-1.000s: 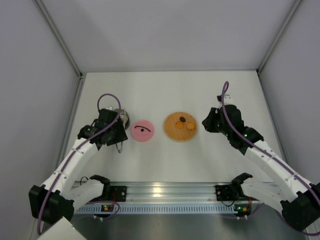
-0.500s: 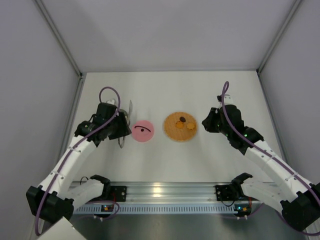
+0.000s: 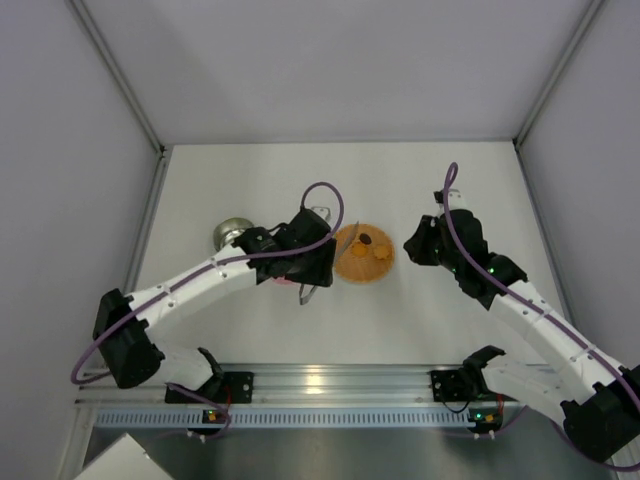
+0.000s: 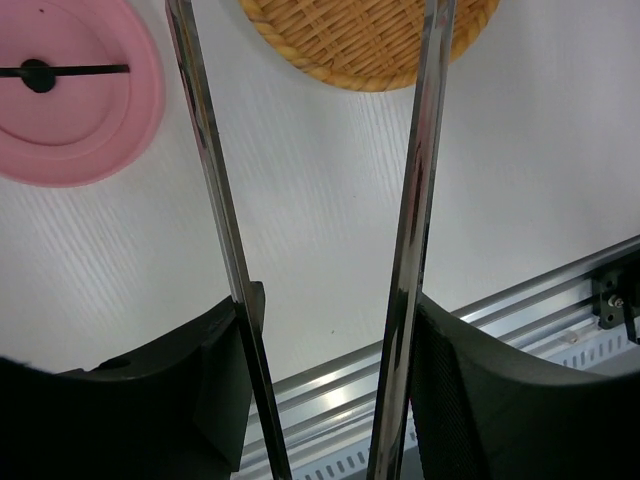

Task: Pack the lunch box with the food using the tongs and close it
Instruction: Pick up the fake food from the plate.

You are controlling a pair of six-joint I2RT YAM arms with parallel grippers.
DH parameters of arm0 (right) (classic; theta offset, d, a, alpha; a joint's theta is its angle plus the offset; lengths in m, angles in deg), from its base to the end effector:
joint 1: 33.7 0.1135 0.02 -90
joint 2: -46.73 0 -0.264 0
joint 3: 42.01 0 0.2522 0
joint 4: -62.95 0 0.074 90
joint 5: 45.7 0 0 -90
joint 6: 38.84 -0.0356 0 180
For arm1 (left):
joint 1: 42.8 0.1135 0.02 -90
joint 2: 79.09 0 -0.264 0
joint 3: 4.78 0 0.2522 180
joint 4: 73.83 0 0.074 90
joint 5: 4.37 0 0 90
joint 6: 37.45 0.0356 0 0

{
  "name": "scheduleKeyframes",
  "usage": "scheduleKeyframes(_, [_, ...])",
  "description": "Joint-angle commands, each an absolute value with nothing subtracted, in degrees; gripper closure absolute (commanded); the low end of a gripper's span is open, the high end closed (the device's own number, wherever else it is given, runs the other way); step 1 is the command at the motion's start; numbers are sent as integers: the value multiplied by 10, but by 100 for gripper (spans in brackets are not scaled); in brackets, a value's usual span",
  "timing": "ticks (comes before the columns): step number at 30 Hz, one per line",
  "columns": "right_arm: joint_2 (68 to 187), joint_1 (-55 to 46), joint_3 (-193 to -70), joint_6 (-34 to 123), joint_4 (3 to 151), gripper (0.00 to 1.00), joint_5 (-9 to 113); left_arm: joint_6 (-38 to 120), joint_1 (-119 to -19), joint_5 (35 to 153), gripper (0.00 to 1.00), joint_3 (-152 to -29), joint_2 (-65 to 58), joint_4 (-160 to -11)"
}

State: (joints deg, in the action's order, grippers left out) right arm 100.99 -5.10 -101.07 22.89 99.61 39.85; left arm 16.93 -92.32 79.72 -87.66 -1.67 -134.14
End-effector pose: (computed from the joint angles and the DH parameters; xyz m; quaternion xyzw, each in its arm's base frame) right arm 0.1858 0.0982 0.2911 0.0163 0.8734 0.2013 0.4431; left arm 0.1823 -0.2080 0.3057 0.0997 0.9469 -0.1678 0.2553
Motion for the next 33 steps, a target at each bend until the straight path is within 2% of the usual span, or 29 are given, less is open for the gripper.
scheduleKeyframes(1, [1010, -48, -1042, 232, 985, 88, 390, 157, -943, 788, 40, -908, 22, -1294])
scheduleKeyframes(13, [1001, -47, -1041, 236, 992, 88, 386, 147, -1018, 803, 41, -947, 125, -1252])
scheduleKeyframes(33, [984, -48, -1028, 237, 997, 88, 376, 136, -1027, 826, 41, -946, 183, -1205])
